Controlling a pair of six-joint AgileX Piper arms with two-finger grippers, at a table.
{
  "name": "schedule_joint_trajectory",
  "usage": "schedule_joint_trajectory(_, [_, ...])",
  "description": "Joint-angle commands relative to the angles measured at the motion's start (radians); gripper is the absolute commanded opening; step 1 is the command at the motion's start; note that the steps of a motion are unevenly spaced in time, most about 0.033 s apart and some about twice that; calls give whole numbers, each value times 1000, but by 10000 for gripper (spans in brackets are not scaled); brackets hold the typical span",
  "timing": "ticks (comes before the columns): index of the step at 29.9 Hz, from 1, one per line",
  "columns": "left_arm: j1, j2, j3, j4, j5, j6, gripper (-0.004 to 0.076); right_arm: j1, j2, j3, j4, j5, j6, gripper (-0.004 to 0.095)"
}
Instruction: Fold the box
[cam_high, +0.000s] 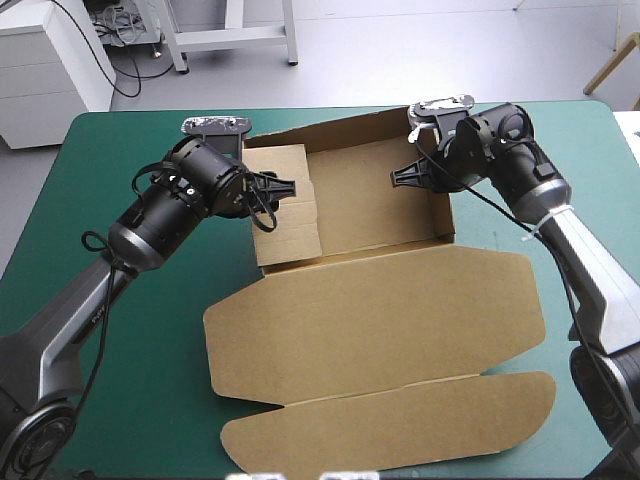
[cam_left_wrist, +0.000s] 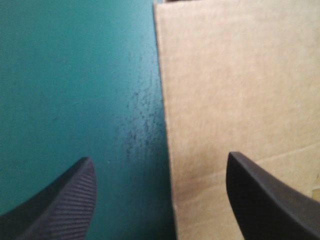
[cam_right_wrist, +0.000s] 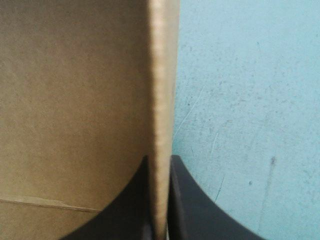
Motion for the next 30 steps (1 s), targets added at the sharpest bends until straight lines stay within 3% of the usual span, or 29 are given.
schedule_joint_trajectory(1, [21, -29, -20, -30, -107, -9, 522, -4, -49, -32, 0, -45, -13, 0])
schedule_joint_trajectory(23, [47, 75, -18, -192, -159, -12, 498, -4, -49, -32, 0, -47, -21, 0])
schedule_joint_trajectory(26, [47, 77, -18, -182, -159, -12, 395, -4, -49, -32, 4, -47, -21, 0])
schedule_joint_trajectory(28, [47, 77, -18, -162, -159, -13, 261, -4, -49, -32, 6, -47, -21, 0])
schedule_joint_trajectory(30, [47, 77, -18, -146, -159, -22, 69, -4, -49, -32, 6, -47, -21, 0])
